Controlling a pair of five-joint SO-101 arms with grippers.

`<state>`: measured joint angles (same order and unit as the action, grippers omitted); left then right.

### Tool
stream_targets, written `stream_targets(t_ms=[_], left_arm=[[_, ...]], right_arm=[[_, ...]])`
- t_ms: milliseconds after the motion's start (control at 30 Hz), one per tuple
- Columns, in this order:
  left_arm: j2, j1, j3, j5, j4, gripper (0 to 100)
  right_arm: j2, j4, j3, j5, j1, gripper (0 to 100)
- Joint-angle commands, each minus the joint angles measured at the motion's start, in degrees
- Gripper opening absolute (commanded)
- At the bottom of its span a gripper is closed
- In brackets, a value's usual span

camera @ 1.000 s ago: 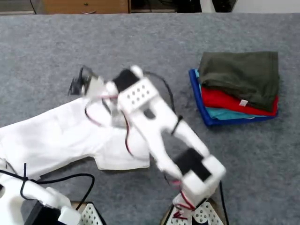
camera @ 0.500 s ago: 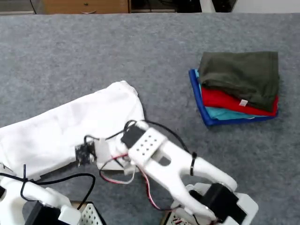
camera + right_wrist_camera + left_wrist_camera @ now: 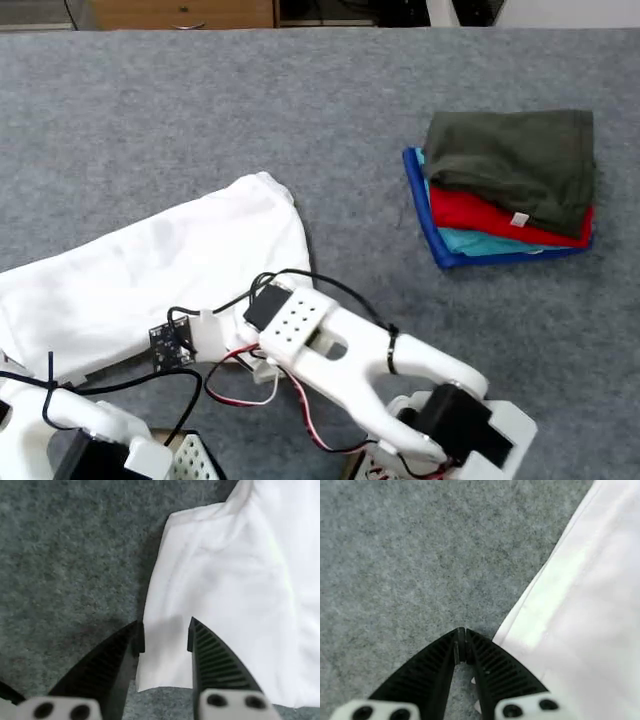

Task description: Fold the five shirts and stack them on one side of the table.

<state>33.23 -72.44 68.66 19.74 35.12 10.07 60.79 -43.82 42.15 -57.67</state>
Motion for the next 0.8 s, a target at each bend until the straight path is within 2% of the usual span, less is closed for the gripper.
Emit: stream_targets(t_ms=[0,233,467,767], left_arm=[[1.45,-0.62,-0.62,-0.44,-0.7,2],[1.45,-0.35,-0.62,-0.44,-0.79,2],[1.45,-0.35,-0.62,-0.44,-0.79,2],[1.45,-0.35,-0.62,-0.44,-0.79,2]], right_arm=[[-1.36,-1.58,0.31,-0.7,-0.57,15.9],[-2.24,-1.05,-0.31,-0.79,-0.84,16.0],[-2.42,-3.34,-1.45,-2.81,-5.05,16.0],[-7.43,-4.48,0.22,-2.64,-1.71,16.0]])
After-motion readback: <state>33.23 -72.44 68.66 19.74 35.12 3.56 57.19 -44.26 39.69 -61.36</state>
